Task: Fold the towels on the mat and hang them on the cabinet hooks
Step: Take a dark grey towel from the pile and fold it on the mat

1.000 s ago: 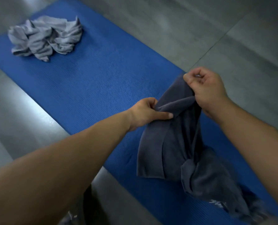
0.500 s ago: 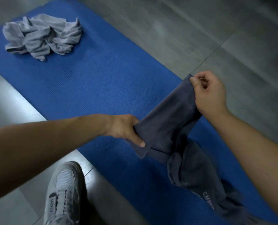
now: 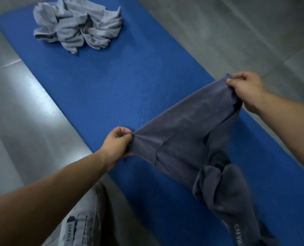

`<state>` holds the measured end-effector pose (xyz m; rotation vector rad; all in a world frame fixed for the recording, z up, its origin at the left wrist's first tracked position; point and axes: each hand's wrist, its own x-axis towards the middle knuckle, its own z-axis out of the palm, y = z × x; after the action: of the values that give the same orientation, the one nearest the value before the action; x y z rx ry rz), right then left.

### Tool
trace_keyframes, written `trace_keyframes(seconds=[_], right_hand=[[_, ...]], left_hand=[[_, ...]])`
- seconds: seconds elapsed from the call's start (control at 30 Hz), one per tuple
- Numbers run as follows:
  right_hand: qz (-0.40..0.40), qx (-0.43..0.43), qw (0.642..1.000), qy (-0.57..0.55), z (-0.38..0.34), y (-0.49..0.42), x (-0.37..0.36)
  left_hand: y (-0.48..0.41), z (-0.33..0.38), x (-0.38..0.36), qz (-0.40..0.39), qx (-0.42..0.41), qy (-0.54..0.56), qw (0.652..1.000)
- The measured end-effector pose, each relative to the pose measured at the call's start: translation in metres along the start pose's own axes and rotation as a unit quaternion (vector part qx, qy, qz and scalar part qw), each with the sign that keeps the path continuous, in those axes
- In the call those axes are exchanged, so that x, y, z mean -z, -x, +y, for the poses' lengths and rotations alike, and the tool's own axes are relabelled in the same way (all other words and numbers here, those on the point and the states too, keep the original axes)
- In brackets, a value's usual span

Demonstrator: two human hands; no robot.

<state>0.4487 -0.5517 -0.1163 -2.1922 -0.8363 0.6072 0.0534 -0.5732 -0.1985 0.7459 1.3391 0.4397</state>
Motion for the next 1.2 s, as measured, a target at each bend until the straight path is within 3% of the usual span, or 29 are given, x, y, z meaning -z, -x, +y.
trace_keyframes(seconds=[0.07, 0.2, 0.3, 0.4, 0.5, 0.53, 0.6, 0.63, 0.67, 0.73, 0.8, 0.87, 0.93, 1.03, 1.2], right_hand=[[-0.032, -0.001, 0.999, 0.017, 0.002, -0.007, -0.015], [-0.016, -0.001, 0.998, 0.055, -0.005, -0.022, -0.049], [-0.016, -0.016, 0.999, 0.025, -0.021, -0.033, -0.080], [-0.013, -0.040, 0.996, -0.085, -0.040, -0.042, -0.111], [-0.047, -0.036, 0.994, -0.092, -0.046, -0.041, -0.133], [-0.070, -0.028, 0.996, -0.055, -0.042, -0.037, -0.137], [-0.090, -0.006, 0.996, 0.027, -0.031, -0.019, -0.136], [-0.093, 0.010, 0.994, 0.048, -0.025, -0.006, -0.134], [-0.093, 0.026, 0.994, 0.055, -0.016, 0.005, -0.133], [-0.121, 0.025, 0.992, 0.030, -0.002, 0.038, -0.127], [-0.213, -0.026, 0.976, -0.033, 0.008, 0.073, -0.120], [-0.303, -0.060, 0.950, -0.053, 0.019, 0.103, -0.111], [-0.369, -0.046, 0.928, -0.036, 0.027, 0.125, -0.097], [-0.426, -0.028, 0.904, -0.001, 0.032, 0.144, -0.071], [-0.417, -0.013, 0.909, 0.022, 0.035, 0.166, -0.033]], left_hand=[[-0.014, 0.008, 0.013, 0.078, -0.023, 0.029, 0.996], [-0.050, 0.034, 0.042, 0.181, -0.081, -0.052, 0.979], [-0.071, 0.057, 0.063, 0.217, -0.101, -0.107, 0.965], [-0.084, 0.076, 0.079, 0.262, -0.130, -0.155, 0.944], [-0.090, 0.085, 0.079, 0.247, -0.129, -0.234, 0.931], [-0.089, 0.083, 0.074, 0.227, -0.133, -0.334, 0.905], [-0.080, 0.074, 0.052, 0.178, -0.202, -0.534, 0.801], [-0.073, 0.070, 0.038, 0.143, -0.267, -0.575, 0.760], [-0.064, 0.069, 0.024, 0.092, -0.316, -0.581, 0.744], [-0.050, 0.064, -0.001, -0.026, -0.318, -0.539, 0.779], [-0.035, 0.063, -0.025, -0.133, -0.204, -0.494, 0.835], [-0.026, 0.059, -0.044, -0.202, -0.085, -0.460, 0.860], [-0.019, 0.049, -0.055, -0.230, -0.024, -0.427, 0.874], [-0.009, 0.038, -0.061, -0.226, 0.004, -0.339, 0.913], [0.016, 0.036, -0.087, -0.224, -0.006, -0.198, 0.954]])
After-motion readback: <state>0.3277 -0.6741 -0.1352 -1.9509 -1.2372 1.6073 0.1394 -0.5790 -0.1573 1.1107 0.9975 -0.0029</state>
